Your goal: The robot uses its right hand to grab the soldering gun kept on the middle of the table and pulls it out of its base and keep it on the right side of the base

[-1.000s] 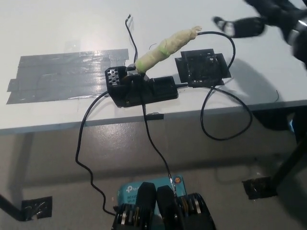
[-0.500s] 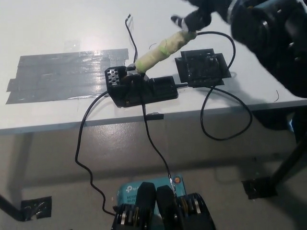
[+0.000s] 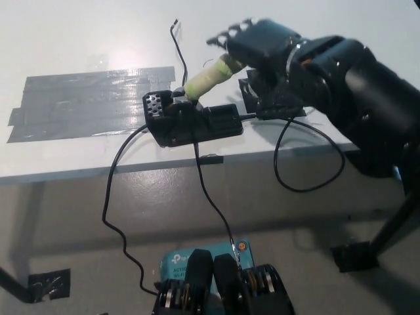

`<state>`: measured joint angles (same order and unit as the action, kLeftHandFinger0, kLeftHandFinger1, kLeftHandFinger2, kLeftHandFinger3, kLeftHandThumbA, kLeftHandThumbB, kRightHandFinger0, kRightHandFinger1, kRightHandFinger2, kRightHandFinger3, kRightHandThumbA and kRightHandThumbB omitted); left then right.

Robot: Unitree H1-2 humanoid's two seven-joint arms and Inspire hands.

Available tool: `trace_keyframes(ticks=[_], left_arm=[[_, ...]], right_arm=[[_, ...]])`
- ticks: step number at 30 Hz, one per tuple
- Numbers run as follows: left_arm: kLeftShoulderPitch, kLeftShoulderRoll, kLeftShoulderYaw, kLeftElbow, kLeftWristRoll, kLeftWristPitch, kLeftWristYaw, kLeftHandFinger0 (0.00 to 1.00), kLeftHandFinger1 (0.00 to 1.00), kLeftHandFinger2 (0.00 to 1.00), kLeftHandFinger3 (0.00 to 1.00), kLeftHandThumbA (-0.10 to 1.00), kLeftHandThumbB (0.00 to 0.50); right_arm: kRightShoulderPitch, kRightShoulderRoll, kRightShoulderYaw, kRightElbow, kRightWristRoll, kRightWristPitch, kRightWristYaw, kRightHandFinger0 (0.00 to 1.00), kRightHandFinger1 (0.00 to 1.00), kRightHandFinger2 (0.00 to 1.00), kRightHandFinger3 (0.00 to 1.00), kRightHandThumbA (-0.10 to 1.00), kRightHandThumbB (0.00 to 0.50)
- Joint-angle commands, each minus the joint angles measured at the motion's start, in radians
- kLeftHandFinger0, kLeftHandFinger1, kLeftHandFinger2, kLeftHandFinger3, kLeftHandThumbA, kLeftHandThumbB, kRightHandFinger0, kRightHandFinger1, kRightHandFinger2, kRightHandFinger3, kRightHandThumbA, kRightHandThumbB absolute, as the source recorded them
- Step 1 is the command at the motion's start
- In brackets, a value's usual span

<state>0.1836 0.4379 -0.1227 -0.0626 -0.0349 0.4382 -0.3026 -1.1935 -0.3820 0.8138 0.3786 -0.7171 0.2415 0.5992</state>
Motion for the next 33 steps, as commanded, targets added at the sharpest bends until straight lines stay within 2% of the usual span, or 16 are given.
trace_keyframes(ticks=[1,8,10,11,12,13,14,15,16,17,20,21,24,25,31,33], left_arm=[[-0.005,0.006,-0.008,-0.027,-0.003,-0.003,-0.027,0.66,0.74,0.91,1.0,0.35,0.359],[-0.016,0.01,-0.025,-0.022,0.01,0.003,-0.032,0.66,0.75,0.94,1.0,0.37,0.362],[-0.018,0.011,-0.027,-0.022,0.007,0.002,-0.036,0.66,0.75,0.94,1.0,0.37,0.358],[-0.019,0.011,-0.029,-0.017,0.007,-0.001,-0.036,0.64,0.74,0.93,1.0,0.37,0.36],[-0.019,0.011,-0.029,-0.017,0.007,-0.001,-0.036,0.63,0.74,0.92,1.0,0.37,0.36],[-0.02,0.012,-0.032,-0.019,0.013,0.004,-0.033,0.65,0.76,0.94,1.0,0.36,0.344],[-0.019,0.01,-0.041,-0.027,0.023,0.013,-0.029,0.67,0.77,0.95,1.0,0.35,0.335],[-0.021,0.009,-0.043,-0.029,0.024,0.014,-0.029,0.67,0.77,0.95,1.0,0.35,0.334],[-0.023,0.009,-0.045,-0.029,0.026,0.017,-0.028,0.67,0.77,0.96,1.0,0.36,0.335],[-0.025,0.008,-0.041,-0.024,0.019,0.021,-0.03,0.66,0.74,0.94,1.0,0.35,0.347],[-0.035,0.003,-0.05,-0.013,0.02,0.006,-0.035,0.6,0.7,0.9,1.0,0.34,0.33],[-0.035,0.002,-0.05,-0.016,0.026,0.022,-0.028,0.61,0.7,0.9,1.0,0.32,0.336],[-0.043,0.003,-0.066,-0.016,0.049,0.032,-0.021,0.64,0.72,0.91,1.0,0.31,0.32],[-0.042,0.004,-0.072,-0.015,0.054,0.032,-0.023,0.65,0.73,0.91,1.0,0.31,0.313],[-0.045,0.012,-0.08,-0.014,0.06,0.017,-0.025,0.66,0.73,0.91,1.0,0.35,0.331],[-0.049,0.022,-0.094,-0.01,0.081,0.009,-0.025,0.65,0.72,0.91,1.0,0.36,0.321]], right_arm=[[-0.042,-0.003,-0.02,0.022,-0.062,0.044,0.068,1.0,1.0,1.0,1.0,0.65,0.369],[-0.013,0.006,-0.004,0.009,-0.117,0.109,0.147,1.0,1.0,1.0,1.0,0.59,0.499],[-0.007,0.004,0.005,0.003,-0.146,0.107,0.145,1.0,1.0,1.0,1.0,0.55,0.5],[0.001,-0.004,0.03,0.006,-0.212,0.057,0.057,1.0,1.0,1.0,1.0,0.5,0.447],[0.002,-0.005,0.032,0.006,-0.22,0.052,0.047,1.0,1.0,1.0,1.0,0.5,0.467],[0.019,0.0,0.016,0.004,-0.238,0.046,-0.034,0.99,1.0,0.94,1.0,0.12,0.266],[0.058,0.003,-0.017,-0.007,-0.263,0.034,-0.199,0.41,0.35,0.36,1.0,0.13,0.354],[0.072,0.005,-0.033,-0.007,-0.267,0.024,-0.266,0.22,0.18,0.37,1.0,0.14,0.375],[0.077,0.007,-0.037,-0.003,-0.274,0.023,-0.291,0.03,0.04,0.27,1.0,0.14,0.33],[0.089,0.015,-0.029,0.015,-0.322,0.018,-0.412,0.01,0.01,0.21,1.0,-0.03,0.225],[0.103,0.011,-0.039,0.035,-0.33,-0.026,-0.535,0.0,0.0,0.25,0.87,-0.1,0.179],[0.101,0.009,-0.021,0.063,-0.352,-0.043,-0.596,0.0,0.0,0.22,0.59,-0.1,0.25],[0.113,0.001,-0.006,0.085,-0.389,-0.023,-0.644,0.0,0.0,0.26,0.17,-0.1,0.242],[0.127,-0.007,-0.007,0.072,-0.396,-0.012,-0.638,0.0,0.0,0.26,0.24,-0.1,0.247],[0.154,-0.02,-0.023,0.09,-0.406,-0.012,-0.691,0.0,0.0,0.23,0.2,-0.1,0.23],[0.161,-0.031,-0.035,0.087,-0.398,-0.021,-0.697,0.0,0.0,0.26,0.28,-0.1,0.234]])
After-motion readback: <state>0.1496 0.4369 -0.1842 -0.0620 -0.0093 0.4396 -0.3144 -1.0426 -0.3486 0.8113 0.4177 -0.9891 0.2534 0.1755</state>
